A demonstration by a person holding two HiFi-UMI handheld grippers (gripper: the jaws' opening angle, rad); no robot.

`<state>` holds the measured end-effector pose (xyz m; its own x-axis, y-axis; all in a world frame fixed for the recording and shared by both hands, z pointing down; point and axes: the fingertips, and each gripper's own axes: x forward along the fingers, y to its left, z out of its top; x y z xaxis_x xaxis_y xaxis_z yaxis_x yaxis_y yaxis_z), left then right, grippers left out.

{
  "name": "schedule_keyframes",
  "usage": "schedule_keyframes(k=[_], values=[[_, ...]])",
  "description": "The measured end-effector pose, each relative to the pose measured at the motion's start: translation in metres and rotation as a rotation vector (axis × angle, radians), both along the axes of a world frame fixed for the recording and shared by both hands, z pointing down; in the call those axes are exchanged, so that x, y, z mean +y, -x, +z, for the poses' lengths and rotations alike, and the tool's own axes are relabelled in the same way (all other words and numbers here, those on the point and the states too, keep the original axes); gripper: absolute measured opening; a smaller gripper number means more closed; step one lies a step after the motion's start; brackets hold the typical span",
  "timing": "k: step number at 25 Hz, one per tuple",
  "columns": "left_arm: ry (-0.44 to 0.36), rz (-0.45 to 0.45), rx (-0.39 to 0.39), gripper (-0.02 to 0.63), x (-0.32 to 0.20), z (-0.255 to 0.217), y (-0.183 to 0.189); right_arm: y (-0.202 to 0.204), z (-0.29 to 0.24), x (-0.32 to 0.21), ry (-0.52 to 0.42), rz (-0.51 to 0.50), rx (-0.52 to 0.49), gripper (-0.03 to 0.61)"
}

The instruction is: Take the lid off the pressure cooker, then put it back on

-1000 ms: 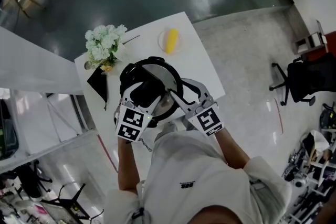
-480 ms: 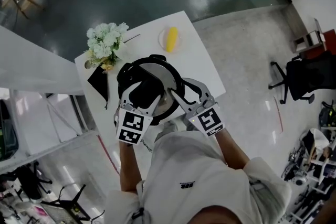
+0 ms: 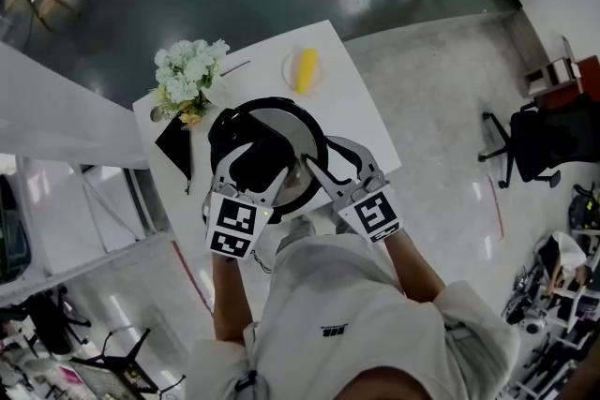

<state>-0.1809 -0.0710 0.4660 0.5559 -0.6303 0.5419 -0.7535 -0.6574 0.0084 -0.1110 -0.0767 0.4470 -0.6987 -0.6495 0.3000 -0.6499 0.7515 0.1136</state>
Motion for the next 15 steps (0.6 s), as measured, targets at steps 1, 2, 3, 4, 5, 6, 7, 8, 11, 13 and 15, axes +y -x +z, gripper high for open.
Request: schedule_keyframes(k=[1, 2, 3, 4, 5, 6, 7, 8, 11, 13, 15], values=[[-0.002, 0.001, 0.001, 0.288, -0.001, -0.002, -0.004, -0.004, -0.001, -0.001, -0.003, 0.0, -0.002, 0.166], [-0.004, 0.003, 0.001, 0.288, -0.003, -0.004, -0.008, -0.008, -0.002, -0.002, 0.003, 0.003, -0.003, 0.166], [-0.007, 0.004, 0.0, 0.288, -0.005, -0.005, -0.012, -0.012, -0.002, -0.003, 0.009, 0.006, -0.004, 0.166], [-0.009, 0.005, -0.003, 0.288, -0.007, -0.007, -0.017, -0.016, -0.003, -0.005, 0.01, 0.006, -0.007, 0.166], [-0.011, 0.004, -0.007, 0.288, -0.009, -0.008, -0.022, -0.021, -0.004, -0.006, 0.013, 0.006, -0.011, 0.166], [-0.012, 0.003, -0.011, 0.288, -0.011, -0.009, -0.027, -0.027, -0.006, -0.007, 0.02, 0.007, -0.016, 0.166], [-0.013, 0.0, -0.015, 0.288, -0.013, -0.01, -0.033, -0.033, -0.007, -0.009, 0.017, 0.003, -0.021, 0.166], [-0.013, -0.004, -0.018, 0.288, -0.015, -0.011, -0.039, -0.039, -0.007, -0.011, 0.004, -0.007, -0.024, 0.165], [-0.011, -0.018, -0.028, 0.288, -0.022, -0.012, -0.057, -0.06, -0.009, -0.017, 0.004, -0.016, -0.034, 0.166], [-0.008, -0.026, -0.034, 0.288, -0.026, -0.013, -0.071, -0.076, -0.01, -0.021, 0.006, -0.023, -0.039, 0.166], [-0.005, -0.032, -0.037, 0.288, -0.03, -0.013, -0.086, -0.092, -0.01, -0.025, 0.003, -0.031, -0.041, 0.166]])
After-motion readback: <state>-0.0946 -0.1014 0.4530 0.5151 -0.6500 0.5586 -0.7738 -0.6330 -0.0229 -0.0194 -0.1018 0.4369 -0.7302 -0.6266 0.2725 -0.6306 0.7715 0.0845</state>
